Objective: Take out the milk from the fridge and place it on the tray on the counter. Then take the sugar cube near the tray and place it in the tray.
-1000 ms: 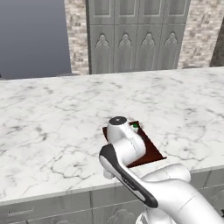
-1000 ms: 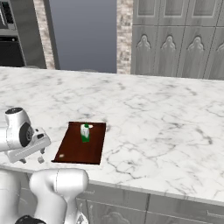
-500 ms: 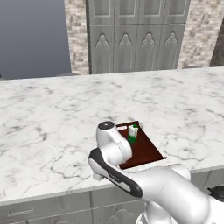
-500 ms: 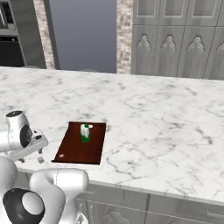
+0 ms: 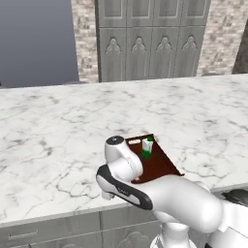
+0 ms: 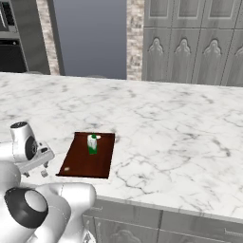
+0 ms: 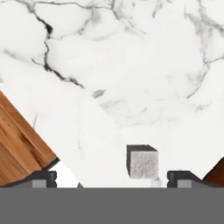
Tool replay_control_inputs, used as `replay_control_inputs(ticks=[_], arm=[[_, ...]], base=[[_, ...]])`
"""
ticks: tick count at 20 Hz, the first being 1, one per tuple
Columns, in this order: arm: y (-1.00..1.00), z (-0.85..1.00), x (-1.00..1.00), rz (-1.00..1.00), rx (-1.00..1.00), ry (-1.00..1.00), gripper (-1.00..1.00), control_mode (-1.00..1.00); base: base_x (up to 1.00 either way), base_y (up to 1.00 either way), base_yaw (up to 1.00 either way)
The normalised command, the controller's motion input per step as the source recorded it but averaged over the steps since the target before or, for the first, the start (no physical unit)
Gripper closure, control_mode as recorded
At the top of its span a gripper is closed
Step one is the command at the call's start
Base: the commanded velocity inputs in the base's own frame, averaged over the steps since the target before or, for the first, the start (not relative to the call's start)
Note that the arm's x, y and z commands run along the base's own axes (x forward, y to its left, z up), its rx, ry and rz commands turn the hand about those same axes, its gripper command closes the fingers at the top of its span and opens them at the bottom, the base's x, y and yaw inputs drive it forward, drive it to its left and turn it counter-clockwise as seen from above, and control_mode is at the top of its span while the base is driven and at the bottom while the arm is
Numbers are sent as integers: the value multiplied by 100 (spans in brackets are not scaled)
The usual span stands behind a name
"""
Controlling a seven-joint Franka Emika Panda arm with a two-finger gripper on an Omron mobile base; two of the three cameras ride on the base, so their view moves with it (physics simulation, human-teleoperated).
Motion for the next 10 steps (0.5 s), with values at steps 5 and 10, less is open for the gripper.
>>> replay_control_inputs(ticks=[5, 10], arm=[[-5, -25, 8, 0, 0, 0, -100, -100], [-5, -17, 17, 0, 0, 0, -100, -100]], base=[[0, 0, 0], [0, 0, 0]])
